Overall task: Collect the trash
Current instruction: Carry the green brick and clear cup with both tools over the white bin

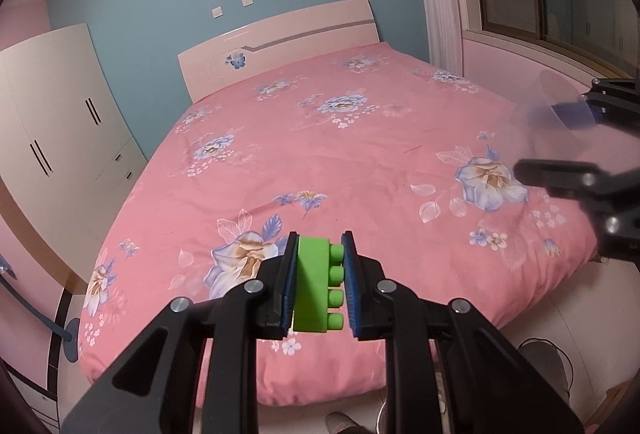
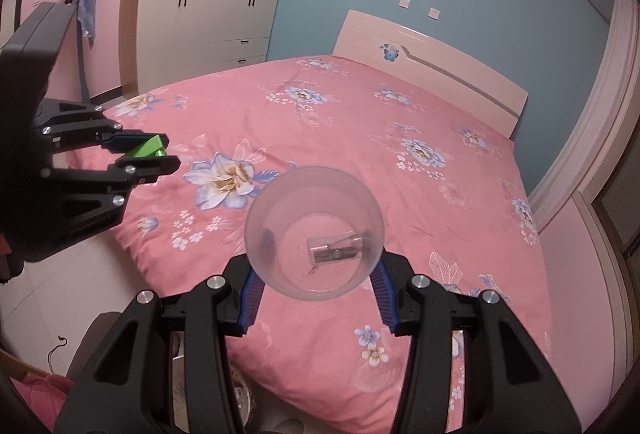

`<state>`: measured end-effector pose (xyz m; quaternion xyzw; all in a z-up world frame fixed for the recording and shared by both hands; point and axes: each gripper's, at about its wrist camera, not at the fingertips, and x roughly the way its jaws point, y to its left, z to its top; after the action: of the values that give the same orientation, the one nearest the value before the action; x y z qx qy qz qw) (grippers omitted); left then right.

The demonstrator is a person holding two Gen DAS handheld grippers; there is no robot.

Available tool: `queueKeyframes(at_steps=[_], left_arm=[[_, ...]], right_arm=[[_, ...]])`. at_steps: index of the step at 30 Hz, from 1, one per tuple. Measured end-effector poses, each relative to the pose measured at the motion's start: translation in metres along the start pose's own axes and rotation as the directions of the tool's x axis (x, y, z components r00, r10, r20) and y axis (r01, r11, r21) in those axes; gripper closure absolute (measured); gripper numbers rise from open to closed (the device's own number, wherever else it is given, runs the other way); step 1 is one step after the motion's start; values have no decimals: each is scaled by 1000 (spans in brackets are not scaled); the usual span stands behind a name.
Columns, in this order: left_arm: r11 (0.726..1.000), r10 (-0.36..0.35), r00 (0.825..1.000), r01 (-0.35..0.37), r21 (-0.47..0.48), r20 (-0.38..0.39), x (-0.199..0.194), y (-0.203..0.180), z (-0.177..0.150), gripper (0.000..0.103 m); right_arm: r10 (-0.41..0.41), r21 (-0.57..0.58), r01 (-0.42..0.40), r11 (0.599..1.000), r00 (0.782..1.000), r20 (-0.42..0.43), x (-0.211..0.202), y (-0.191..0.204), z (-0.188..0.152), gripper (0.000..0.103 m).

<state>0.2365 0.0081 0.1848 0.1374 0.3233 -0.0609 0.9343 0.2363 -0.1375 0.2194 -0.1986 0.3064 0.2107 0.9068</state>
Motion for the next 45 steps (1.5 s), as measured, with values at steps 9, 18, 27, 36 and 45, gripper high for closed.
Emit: queueKeyframes(at_steps=[9, 18, 27, 36, 45], left_arm=[[1000, 5, 1000, -4, 30, -21, -15, -15, -29, 80], [998, -12, 991, 21, 64, -133, 16, -31, -75, 79], [996, -41, 975, 56, 64, -219, 42, -47, -118, 79], [994, -69, 951, 92, 63, -303, 68, -63, -157, 80], [991, -86, 920, 120, 66, -382, 92, -77, -192, 80]], right_arm=[[27, -11, -27, 1000, 999, -39, -12, 19, -31, 55], [76, 11, -76, 997, 989, -129, 14, 36, -76, 55], [116, 49, -108, 993, 973, -202, 39, 47, -111, 55], [157, 72, -143, 987, 949, -275, 68, 60, -144, 55], [192, 95, -169, 981, 917, -348, 99, 73, -175, 55]])
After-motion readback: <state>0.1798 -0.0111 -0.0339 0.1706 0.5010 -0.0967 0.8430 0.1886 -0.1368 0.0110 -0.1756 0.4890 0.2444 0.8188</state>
